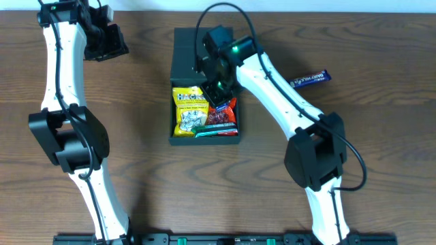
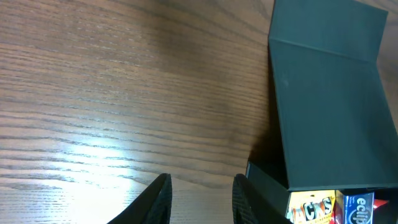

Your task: Pack container

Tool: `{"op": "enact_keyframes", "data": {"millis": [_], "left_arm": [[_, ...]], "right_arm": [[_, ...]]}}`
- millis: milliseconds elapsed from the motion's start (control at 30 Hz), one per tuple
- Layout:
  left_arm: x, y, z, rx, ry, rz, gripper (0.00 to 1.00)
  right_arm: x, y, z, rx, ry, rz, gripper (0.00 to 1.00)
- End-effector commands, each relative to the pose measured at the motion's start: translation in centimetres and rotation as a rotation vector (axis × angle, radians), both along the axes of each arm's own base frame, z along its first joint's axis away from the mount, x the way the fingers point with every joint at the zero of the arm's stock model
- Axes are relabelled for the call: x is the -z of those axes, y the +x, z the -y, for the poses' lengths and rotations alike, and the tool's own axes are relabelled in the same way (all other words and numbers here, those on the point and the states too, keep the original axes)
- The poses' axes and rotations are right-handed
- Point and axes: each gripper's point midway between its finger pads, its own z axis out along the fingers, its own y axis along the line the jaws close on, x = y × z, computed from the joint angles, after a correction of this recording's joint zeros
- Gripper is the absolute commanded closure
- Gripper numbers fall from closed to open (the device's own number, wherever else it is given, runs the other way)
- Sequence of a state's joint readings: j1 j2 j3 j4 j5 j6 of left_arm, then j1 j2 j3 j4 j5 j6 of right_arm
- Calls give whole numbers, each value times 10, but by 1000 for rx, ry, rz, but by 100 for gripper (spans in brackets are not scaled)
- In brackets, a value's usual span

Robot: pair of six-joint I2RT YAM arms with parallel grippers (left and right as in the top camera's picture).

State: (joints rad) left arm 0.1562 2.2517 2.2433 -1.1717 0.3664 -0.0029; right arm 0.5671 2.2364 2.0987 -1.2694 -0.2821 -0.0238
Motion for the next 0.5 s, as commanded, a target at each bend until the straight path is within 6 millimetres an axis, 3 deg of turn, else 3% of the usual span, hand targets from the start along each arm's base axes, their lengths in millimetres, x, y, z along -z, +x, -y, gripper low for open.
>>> {"op": "enact_keyframes", "data": {"millis": [0,200,467], "left_arm": [[-4,3,-2,4,12,15,67],[-5,4,-2,4,13,21,67],[-5,4,-2,4,13,21,67]], "right_arm": [[-15,-15,-14,-119,67,-21,98],[-23,-68,-19,-361,141,-155,98],[-21,-93,-24,-462,124,-187,98]]}}
